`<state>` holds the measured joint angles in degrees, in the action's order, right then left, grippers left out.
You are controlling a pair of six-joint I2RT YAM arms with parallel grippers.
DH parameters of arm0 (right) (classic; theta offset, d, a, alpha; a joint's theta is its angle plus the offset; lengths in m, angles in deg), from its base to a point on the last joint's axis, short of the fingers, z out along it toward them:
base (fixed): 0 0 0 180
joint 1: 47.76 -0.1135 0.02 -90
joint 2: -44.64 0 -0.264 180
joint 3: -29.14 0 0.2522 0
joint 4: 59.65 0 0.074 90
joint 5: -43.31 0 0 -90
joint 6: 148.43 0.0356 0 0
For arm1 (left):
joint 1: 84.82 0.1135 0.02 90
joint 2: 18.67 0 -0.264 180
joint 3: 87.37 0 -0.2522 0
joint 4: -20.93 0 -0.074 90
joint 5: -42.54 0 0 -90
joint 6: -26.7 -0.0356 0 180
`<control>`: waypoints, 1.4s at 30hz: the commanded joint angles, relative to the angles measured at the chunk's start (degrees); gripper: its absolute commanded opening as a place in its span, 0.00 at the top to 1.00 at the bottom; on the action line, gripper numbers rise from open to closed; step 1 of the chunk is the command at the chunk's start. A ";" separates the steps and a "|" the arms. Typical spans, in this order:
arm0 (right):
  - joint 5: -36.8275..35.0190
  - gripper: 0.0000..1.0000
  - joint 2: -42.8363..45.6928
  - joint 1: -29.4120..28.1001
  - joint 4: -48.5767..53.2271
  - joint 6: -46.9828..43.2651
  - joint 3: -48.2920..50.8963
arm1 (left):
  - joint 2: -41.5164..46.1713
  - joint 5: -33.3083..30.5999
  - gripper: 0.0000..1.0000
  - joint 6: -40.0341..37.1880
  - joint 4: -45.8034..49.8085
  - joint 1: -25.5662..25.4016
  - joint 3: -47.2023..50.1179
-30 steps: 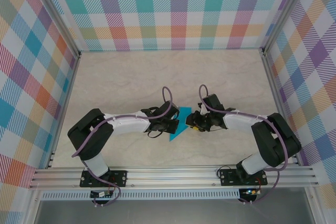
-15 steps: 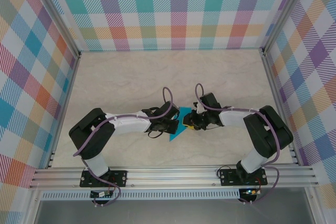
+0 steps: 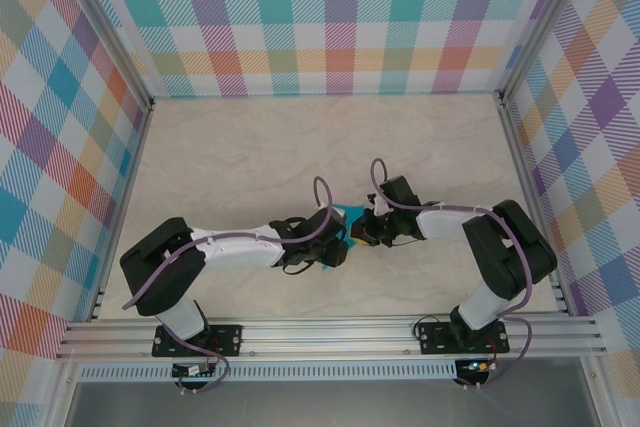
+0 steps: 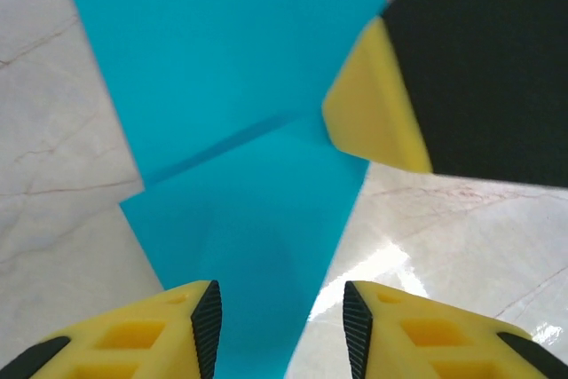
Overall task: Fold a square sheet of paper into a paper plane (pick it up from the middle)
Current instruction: Perform the fourth fold on the wing at the bottom-center of the table.
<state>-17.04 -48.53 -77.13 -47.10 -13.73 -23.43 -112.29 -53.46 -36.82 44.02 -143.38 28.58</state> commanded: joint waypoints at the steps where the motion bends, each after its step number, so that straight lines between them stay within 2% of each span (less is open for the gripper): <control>1: 0.50 0.91 2.49 -0.25 1.12 0.50 -1.34 | -0.88 -6.53 0.56 1.28 2.83 -2.17 -1.18; 12: -0.03 0.90 5.53 -0.25 3.06 1.63 -1.51 | -7.25 -19.36 0.56 4.34 8.61 -8.26 -6.89; 19: 0.00 0.90 5.89 -0.26 3.94 1.70 -1.71 | -8.57 -25.59 0.66 6.15 11.23 -10.58 -8.79; 24: 0.04 0.89 5.89 -0.23 4.20 1.79 -1.93 | -9.04 -26.38 0.76 6.71 11.55 -11.19 -8.91; 36: 0.01 0.89 5.63 -0.25 4.97 1.55 -2.44 | -9.45 -27.59 0.85 8.49 12.08 -11.40 -8.61; 42: 0.06 0.84 5.07 -0.27 6.01 1.17 -3.38 | -9.23 -26.77 0.90 8.66 10.79 -11.40 -7.58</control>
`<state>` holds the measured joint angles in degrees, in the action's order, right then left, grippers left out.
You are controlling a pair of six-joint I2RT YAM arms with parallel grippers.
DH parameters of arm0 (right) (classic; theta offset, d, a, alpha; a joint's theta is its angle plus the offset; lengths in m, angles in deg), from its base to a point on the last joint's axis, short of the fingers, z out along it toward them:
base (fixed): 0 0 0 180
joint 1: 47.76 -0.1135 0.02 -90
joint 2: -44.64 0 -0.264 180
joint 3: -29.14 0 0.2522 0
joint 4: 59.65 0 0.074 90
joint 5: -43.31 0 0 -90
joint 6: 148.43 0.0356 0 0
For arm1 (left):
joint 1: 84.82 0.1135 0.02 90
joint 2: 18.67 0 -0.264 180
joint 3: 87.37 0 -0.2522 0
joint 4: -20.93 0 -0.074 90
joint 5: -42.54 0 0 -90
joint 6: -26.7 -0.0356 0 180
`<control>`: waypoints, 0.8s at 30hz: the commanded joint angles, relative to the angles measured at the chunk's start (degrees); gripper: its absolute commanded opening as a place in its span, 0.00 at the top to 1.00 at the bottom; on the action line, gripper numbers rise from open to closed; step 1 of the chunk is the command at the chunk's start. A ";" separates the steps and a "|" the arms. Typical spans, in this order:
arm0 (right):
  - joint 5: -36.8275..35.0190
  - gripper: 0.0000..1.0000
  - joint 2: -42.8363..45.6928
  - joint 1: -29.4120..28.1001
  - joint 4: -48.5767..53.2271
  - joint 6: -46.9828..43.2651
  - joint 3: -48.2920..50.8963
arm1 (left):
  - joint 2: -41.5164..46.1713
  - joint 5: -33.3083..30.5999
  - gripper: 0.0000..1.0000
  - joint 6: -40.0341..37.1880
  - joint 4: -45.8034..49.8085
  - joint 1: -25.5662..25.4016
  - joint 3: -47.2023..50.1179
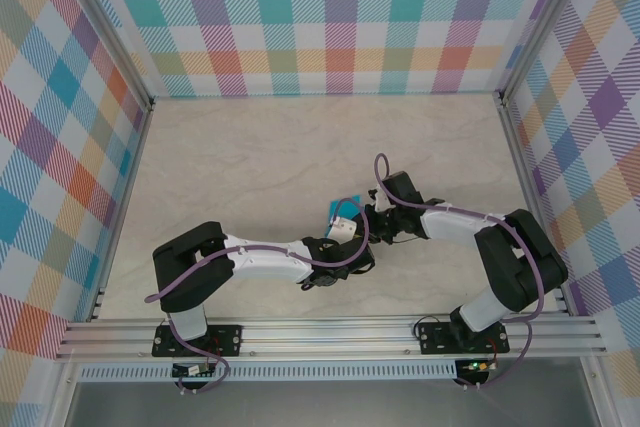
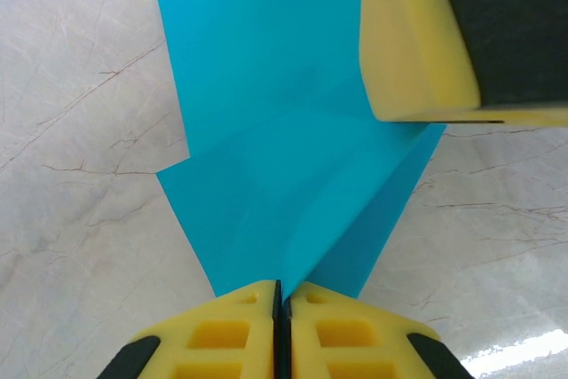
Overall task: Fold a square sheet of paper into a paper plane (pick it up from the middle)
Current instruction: Perform the fourth fold on the wing at the bottom-center of the table.
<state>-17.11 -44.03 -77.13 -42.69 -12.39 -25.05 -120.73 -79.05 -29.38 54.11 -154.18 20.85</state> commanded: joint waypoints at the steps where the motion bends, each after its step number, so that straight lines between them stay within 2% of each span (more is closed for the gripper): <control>1: 0.21 0.84 0.36 -0.27 1.68 -0.23 -1.98 | -0.69 -1.06 0.91 1.18 0.37 -0.60 0.35; 9: 0.17 0.82 -0.33 -0.25 1.94 -0.19 -2.73 | -0.44 -0.04 0.93 1.93 -1.39 -0.60 1.69; 13: -1.85 0.76 1.61 -0.25 3.58 -0.58 -2.38 | 0.75 1.51 0.94 2.39 -5.14 -0.26 3.80; 20: -8.01 0.66 9.89 -0.19 9.07 -2.43 -1.41 | 5.91 8.24 0.95 2.43 -15.39 2.38 11.25; 24: -10.99 0.61 14.68 -0.17 10.11 -2.77 0.30 | 9.54 15.73 0.95 2.42 -24.13 5.28 17.31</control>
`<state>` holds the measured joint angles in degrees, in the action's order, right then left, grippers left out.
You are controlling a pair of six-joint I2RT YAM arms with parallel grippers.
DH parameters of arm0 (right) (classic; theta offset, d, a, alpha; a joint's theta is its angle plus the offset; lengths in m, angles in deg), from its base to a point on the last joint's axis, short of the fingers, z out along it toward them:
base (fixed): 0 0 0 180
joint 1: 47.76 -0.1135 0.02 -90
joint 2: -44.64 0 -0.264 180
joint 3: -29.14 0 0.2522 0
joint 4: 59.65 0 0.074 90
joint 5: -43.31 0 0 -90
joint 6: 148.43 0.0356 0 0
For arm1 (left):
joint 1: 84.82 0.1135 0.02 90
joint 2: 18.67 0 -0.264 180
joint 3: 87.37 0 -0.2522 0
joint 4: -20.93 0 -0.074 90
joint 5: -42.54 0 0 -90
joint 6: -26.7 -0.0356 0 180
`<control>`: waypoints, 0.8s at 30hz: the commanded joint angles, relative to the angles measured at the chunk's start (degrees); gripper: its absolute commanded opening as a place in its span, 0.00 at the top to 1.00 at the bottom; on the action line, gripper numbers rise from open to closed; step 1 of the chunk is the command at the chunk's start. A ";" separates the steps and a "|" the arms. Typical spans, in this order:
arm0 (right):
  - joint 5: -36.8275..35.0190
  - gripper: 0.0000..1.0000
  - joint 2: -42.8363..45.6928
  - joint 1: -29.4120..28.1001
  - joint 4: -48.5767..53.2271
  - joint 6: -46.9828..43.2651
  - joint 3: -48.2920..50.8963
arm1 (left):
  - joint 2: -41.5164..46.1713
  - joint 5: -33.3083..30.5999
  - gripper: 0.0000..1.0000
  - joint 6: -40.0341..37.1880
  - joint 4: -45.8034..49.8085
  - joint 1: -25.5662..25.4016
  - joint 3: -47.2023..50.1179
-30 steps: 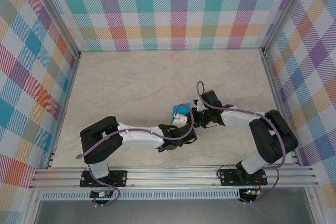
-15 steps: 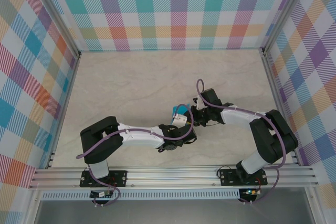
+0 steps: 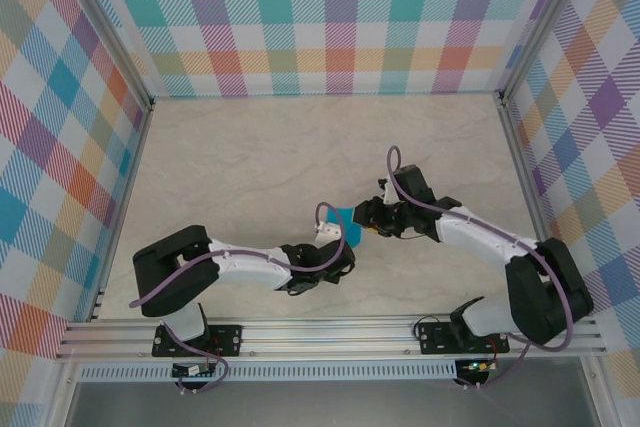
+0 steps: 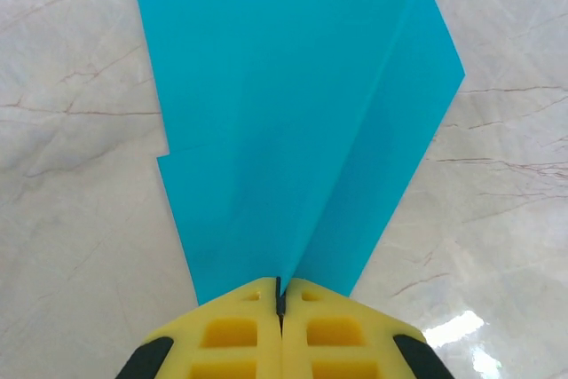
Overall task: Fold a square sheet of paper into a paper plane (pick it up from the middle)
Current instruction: Perform the fourth fold on the wing at the bottom-center of the table.
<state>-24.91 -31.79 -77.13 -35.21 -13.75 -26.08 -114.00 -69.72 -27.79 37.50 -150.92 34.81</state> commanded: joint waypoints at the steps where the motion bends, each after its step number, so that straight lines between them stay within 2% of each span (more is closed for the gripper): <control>1: -3.65 0.60 3.43 -0.17 2.41 -1.49 1.97 | 3.64 8.28 0.95 0.71 -9.41 2.80 4.58; 7: -1.56 0.52 5.52 -0.16 -2.34 -1.63 5.39 | 5.70 17.77 0.95 1.09 -17.64 7.03 9.59; 15: 3.06 0.52 1.20 -2.02 -8.97 0.09 6.78 | 5.42 25.50 0.95 2.86 -25.12 11.24 13.19; 24: 4.71 0.68 -7.99 -5.44 -15.15 2.43 4.14 | 5.20 30.03 0.95 6.50 -32.75 15.06 17.78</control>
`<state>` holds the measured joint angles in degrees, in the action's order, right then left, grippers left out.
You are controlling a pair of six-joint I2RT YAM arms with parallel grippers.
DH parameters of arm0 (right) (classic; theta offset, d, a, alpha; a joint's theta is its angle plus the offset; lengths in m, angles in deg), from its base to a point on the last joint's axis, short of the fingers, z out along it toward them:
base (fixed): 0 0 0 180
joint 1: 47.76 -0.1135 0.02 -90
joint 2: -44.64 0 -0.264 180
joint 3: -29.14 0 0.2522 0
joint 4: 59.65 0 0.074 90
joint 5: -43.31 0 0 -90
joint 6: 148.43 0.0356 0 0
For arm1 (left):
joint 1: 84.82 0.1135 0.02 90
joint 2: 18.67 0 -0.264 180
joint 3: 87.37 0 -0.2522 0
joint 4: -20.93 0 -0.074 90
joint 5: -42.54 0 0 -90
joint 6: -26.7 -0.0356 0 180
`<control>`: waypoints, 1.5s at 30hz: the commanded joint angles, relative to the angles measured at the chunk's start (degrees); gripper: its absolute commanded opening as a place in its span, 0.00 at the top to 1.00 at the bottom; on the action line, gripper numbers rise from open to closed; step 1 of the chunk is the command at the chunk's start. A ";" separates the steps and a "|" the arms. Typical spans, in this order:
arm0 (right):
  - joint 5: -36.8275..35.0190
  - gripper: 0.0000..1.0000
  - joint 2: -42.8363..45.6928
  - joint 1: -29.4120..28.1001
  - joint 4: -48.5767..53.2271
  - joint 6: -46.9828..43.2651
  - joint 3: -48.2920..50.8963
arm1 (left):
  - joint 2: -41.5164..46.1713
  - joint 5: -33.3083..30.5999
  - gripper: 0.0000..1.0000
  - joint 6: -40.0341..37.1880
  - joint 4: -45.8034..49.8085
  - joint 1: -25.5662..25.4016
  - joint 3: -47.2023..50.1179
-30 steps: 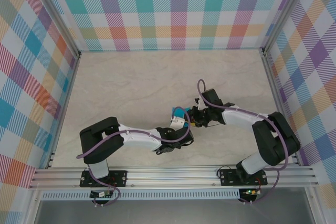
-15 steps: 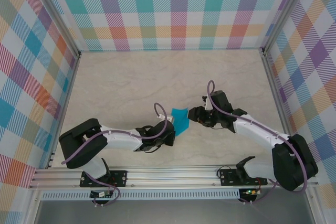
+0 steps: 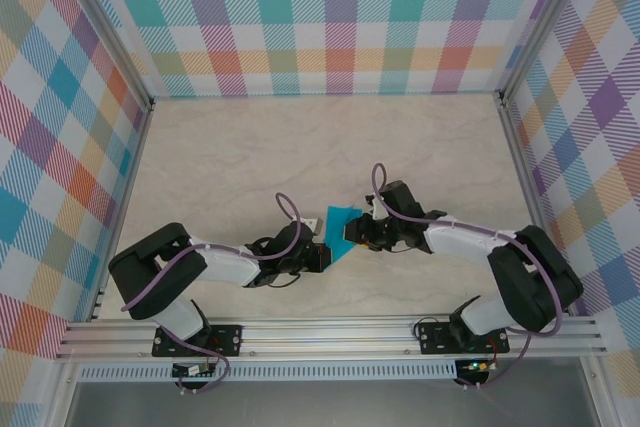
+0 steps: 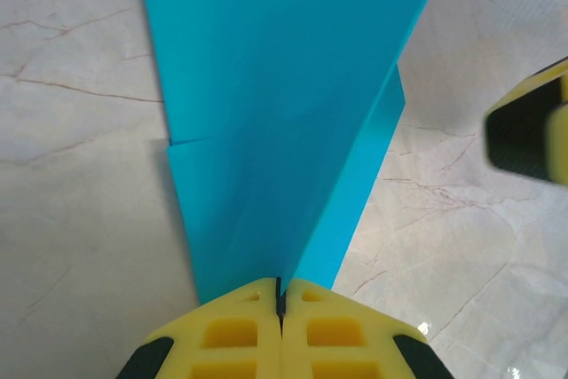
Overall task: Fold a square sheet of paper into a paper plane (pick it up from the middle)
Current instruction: Perform the fourth fold on the wing at the bottom-center of the table.
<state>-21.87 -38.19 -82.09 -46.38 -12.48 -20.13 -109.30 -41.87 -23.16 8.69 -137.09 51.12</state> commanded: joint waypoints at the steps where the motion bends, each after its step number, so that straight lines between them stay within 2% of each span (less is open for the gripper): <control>1: 1.75 0.71 -2.38 -0.48 -4.69 1.56 -1.92 | 0.62 2.44 0.95 2.26 -4.62 1.58 1.96; 3: 2.52 0.76 -3.65 -0.56 -5.83 1.95 -2.43 | 0.47 3.24 0.95 3.08 -6.02 2.24 2.76; 8: 3.46 0.81 -6.47 -1.17 -7.22 2.56 -3.99 | -1.31 6.37 0.95 5.26 -9.56 4.22 4.08; 13: 3.97 0.82 -9.28 -1.80 -8.03 2.99 -5.52 | -4.38 10.56 0.95 6.32 -12.93 6.12 3.93; 23: 2.43 0.84 -13.00 -1.80 -6.47 2.20 -9.24 | -6.13 13.11 0.96 8.72 -14.11 8.92 4.69; 35: -0.80 0.86 -20.25 -1.62 -4.57 2.03 -13.20 | -7.20 11.88 0.96 10.76 -11.47 9.74 4.46; 45: -3.11 0.86 -20.68 -1.58 -2.76 2.03 -12.67 | -6.75 11.20 0.88 10.75 -5.96 10.03 3.09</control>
<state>-23.16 -58.43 -83.51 -50.65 -9.64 -32.74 -114.48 -26.55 -11.81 -4.42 -128.30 54.03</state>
